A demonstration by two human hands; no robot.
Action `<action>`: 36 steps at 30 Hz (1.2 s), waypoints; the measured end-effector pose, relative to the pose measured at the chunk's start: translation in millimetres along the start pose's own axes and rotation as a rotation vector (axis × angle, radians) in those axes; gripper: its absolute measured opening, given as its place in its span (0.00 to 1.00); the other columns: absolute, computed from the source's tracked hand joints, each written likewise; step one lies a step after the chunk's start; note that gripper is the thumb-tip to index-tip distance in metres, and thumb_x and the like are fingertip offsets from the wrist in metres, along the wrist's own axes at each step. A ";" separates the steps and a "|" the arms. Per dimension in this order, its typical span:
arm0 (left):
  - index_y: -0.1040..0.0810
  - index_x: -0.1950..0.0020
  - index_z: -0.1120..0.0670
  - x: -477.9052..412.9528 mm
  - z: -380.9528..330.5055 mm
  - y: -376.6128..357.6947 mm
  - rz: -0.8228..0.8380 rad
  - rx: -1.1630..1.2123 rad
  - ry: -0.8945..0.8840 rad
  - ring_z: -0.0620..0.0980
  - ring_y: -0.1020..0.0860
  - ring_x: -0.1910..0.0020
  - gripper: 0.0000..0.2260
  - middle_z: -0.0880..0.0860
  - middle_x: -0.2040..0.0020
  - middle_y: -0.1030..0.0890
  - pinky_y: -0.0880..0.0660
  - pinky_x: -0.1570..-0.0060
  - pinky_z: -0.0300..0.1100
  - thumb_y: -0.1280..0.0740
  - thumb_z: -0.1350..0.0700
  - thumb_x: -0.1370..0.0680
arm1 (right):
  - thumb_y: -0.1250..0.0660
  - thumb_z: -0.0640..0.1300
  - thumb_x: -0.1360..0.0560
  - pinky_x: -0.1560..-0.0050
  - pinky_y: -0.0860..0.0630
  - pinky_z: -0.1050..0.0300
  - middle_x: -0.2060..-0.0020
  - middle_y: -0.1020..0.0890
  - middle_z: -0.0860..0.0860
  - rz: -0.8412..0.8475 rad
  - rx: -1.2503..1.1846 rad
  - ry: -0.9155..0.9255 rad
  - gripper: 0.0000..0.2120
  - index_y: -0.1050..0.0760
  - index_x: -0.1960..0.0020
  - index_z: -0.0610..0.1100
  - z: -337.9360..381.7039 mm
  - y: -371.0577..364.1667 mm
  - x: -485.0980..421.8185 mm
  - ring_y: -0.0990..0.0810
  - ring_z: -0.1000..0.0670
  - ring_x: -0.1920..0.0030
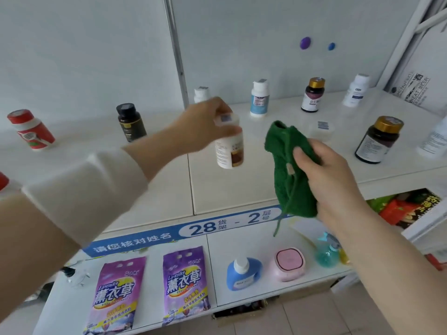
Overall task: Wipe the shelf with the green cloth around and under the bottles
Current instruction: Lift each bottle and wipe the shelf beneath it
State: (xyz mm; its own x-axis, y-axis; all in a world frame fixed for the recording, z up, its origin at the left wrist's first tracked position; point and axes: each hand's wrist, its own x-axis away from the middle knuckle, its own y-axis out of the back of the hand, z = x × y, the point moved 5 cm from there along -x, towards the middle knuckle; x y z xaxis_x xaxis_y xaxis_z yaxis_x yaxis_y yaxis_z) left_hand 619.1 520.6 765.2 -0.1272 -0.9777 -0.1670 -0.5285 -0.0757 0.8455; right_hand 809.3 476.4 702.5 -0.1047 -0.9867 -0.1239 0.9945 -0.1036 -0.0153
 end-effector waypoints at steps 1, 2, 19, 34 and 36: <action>0.29 0.38 0.53 -1.0 2.7 13.0 -0.019 -0.015 0.000 0.46 0.29 0.51 0.19 0.47 0.46 0.26 0.34 0.58 0.36 0.33 0.48 0.26 | 0.39 0.41 0.23 0.50 0.25 0.55 0.55 0.19 0.50 -0.021 0.136 0.044 0.09 0.23 0.49 0.53 0.3 -6.8 -10.1 0.21 0.48 0.52; 0.29 0.38 0.52 -1.7 5.7 25.1 -0.037 -0.033 -0.003 0.46 0.29 0.51 0.19 0.46 0.47 0.27 0.34 0.59 0.35 0.34 0.47 0.26 | 0.40 0.41 0.23 0.51 0.28 0.59 0.54 0.20 0.51 -0.038 0.312 0.088 0.10 0.24 0.45 0.50 -1.9 -14.2 -20.0 0.23 0.50 0.52; 0.30 0.47 0.44 -3.0 42.0 70.2 -0.074 0.032 0.005 0.31 0.28 0.61 0.13 0.33 0.57 0.28 0.34 0.69 0.19 0.33 0.45 0.29 | 0.43 0.44 0.21 0.31 0.48 0.67 0.26 0.40 0.57 0.558 0.954 0.479 0.20 0.36 0.30 0.53 -40.5 -122.5 -4.6 0.43 0.57 0.26; 0.29 0.46 0.43 1.2 49.8 81.7 -0.181 0.013 0.080 0.35 0.26 0.56 0.13 0.38 0.50 0.25 0.35 0.60 0.29 0.34 0.43 0.29 | 0.37 0.40 0.25 0.34 0.41 0.64 0.35 0.29 0.51 0.757 0.897 0.598 0.19 0.28 0.35 0.48 -48.2 -151.3 -32.6 0.33 0.52 0.35; 0.30 0.47 0.43 1.0 46.9 80.6 -0.183 0.006 0.073 0.37 0.26 0.56 0.13 0.39 0.49 0.26 0.36 0.61 0.29 0.35 0.43 0.29 | 0.36 0.39 0.26 0.36 0.38 0.67 0.38 0.25 0.55 0.920 0.783 0.585 0.17 0.24 0.40 0.50 -42.3 -135.5 -5.7 0.29 0.56 0.38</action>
State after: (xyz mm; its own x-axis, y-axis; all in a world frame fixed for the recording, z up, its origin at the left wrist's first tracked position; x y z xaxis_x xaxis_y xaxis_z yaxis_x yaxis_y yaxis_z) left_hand 537.0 522.7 809.3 0.0322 -0.9594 -0.2804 -0.5419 -0.2525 0.8016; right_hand 675.0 501.3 663.3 0.8079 -0.5585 -0.1881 0.4227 0.3267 0.8454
